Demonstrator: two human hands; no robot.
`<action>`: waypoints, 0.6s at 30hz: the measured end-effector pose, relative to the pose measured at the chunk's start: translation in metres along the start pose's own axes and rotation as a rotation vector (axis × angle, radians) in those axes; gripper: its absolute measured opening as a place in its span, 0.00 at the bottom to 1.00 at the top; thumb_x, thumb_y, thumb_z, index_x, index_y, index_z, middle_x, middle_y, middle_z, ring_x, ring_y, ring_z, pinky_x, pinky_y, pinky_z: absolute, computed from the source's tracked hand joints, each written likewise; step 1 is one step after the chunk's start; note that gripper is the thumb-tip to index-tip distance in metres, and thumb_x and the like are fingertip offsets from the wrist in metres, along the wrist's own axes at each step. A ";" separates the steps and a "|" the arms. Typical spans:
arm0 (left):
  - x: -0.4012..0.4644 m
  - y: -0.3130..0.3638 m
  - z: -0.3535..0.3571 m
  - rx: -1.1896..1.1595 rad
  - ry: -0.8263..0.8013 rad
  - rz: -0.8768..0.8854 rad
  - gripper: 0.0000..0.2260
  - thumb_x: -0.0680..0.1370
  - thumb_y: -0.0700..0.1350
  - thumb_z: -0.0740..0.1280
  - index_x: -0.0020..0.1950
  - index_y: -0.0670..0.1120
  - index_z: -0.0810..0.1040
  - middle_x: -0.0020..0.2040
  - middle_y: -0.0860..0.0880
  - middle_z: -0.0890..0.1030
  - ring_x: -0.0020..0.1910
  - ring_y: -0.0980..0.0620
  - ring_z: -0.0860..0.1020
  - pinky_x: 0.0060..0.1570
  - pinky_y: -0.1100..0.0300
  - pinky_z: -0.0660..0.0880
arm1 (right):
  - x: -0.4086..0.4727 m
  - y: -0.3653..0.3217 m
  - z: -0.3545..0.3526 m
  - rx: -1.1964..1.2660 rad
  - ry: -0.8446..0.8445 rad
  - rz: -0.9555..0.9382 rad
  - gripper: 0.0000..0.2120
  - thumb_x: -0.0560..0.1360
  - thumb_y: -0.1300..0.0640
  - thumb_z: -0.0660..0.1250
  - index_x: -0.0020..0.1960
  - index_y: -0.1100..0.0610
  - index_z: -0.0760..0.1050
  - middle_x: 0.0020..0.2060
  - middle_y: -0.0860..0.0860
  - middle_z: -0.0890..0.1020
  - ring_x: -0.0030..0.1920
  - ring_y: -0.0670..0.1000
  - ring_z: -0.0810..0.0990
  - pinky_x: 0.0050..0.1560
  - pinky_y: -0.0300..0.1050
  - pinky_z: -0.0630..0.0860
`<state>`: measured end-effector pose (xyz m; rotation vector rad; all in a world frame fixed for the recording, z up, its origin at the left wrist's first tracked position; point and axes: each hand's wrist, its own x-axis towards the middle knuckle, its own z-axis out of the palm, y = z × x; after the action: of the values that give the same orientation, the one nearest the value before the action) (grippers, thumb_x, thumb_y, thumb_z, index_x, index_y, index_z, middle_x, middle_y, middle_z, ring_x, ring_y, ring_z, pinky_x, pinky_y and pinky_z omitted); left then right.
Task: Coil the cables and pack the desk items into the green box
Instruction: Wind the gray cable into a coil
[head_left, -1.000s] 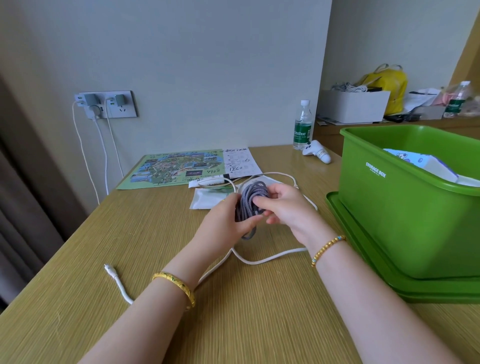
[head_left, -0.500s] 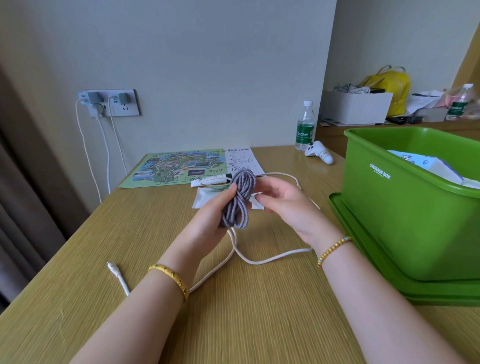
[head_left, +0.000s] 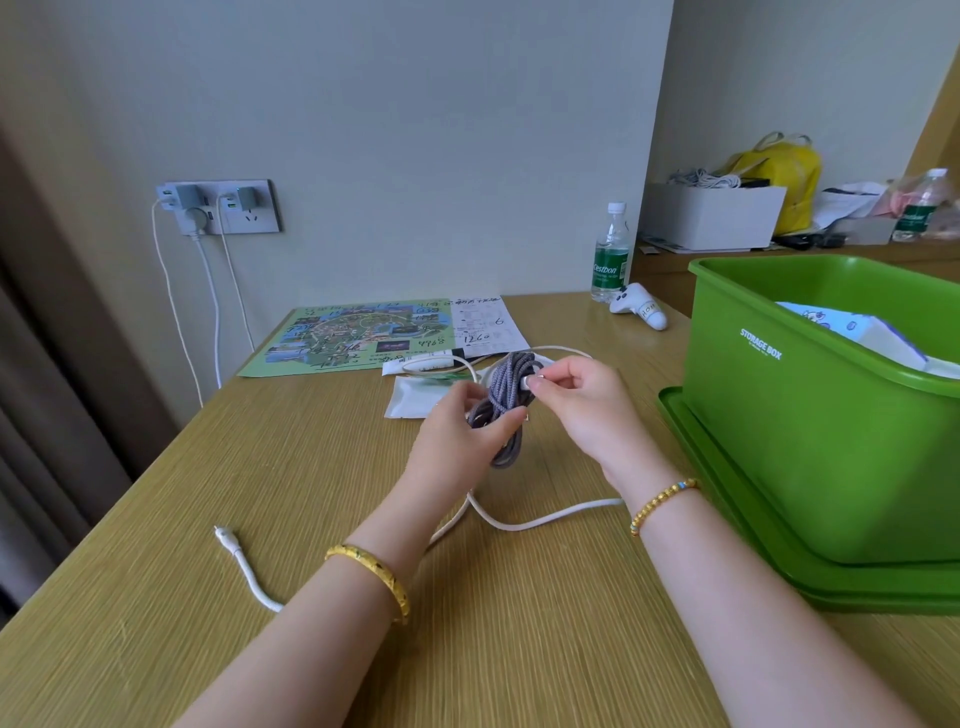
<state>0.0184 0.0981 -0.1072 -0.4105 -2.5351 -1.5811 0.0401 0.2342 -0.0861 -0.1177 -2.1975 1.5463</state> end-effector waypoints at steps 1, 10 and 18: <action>-0.001 0.000 0.001 0.021 0.058 0.022 0.15 0.72 0.53 0.70 0.54 0.47 0.73 0.50 0.53 0.79 0.50 0.53 0.78 0.48 0.60 0.71 | 0.000 0.000 0.002 -0.035 0.012 -0.033 0.02 0.73 0.57 0.68 0.43 0.55 0.77 0.36 0.44 0.77 0.37 0.39 0.75 0.35 0.28 0.69; 0.001 0.001 -0.005 -0.010 0.088 0.028 0.07 0.76 0.48 0.65 0.49 0.48 0.80 0.38 0.54 0.80 0.40 0.55 0.77 0.42 0.60 0.72 | -0.006 -0.001 0.013 -0.162 -0.012 -0.186 0.04 0.74 0.57 0.68 0.40 0.52 0.74 0.35 0.43 0.75 0.35 0.38 0.72 0.37 0.26 0.68; 0.001 0.003 -0.016 -0.420 -0.141 -0.193 0.09 0.77 0.48 0.64 0.42 0.48 0.80 0.42 0.44 0.79 0.41 0.47 0.76 0.46 0.52 0.75 | -0.007 -0.007 0.008 -0.206 -0.146 -0.268 0.10 0.71 0.59 0.70 0.51 0.49 0.79 0.48 0.48 0.71 0.52 0.44 0.69 0.55 0.27 0.60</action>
<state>0.0179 0.0850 -0.0971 -0.3355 -2.3887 -2.2423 0.0443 0.2224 -0.0837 0.2250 -2.3690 1.2158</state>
